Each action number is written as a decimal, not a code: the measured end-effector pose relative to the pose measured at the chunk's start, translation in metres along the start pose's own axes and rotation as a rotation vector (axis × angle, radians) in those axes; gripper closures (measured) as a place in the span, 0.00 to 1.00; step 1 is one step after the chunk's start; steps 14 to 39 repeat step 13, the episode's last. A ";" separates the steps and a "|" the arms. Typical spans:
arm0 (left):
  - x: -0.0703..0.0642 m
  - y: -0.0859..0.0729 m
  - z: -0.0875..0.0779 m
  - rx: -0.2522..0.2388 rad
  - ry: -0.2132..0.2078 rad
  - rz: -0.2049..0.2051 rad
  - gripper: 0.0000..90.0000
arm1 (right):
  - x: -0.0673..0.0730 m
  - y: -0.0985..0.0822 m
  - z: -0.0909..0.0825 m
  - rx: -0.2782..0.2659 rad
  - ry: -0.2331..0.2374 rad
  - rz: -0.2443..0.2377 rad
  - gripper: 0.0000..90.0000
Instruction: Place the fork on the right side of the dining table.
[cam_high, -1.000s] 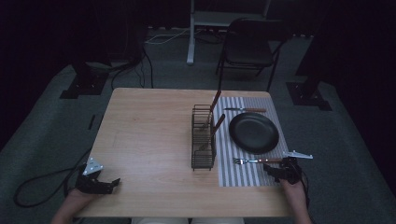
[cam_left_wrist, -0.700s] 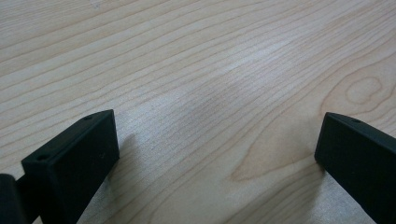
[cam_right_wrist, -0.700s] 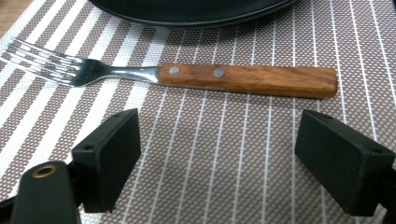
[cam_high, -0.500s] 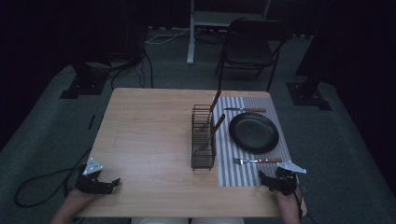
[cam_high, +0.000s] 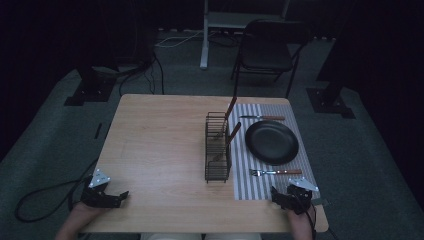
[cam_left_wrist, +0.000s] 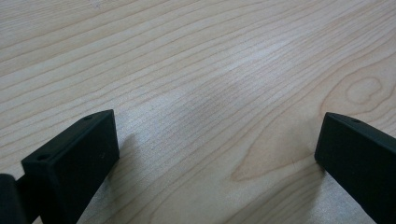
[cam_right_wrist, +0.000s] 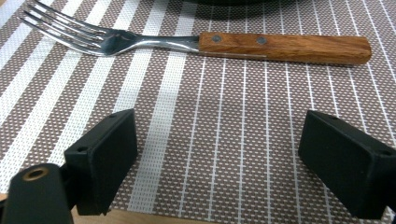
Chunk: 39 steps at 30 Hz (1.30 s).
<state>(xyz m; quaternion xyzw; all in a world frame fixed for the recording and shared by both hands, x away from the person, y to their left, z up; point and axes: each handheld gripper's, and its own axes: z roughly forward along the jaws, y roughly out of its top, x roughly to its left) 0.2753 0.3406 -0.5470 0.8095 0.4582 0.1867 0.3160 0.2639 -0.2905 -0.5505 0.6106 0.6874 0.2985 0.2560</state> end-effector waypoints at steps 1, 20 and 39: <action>0.000 0.000 0.000 0.000 0.000 0.001 0.00 | 0.000 0.000 0.000 0.000 -0.003 0.005 0.13; -0.002 0.001 0.001 0.001 0.016 -0.016 0.00 | -0.005 0.004 0.004 0.001 -0.027 0.030 0.12; -0.002 0.001 0.001 0.001 0.016 -0.016 0.00 | -0.005 0.004 0.004 0.001 -0.027 0.030 0.12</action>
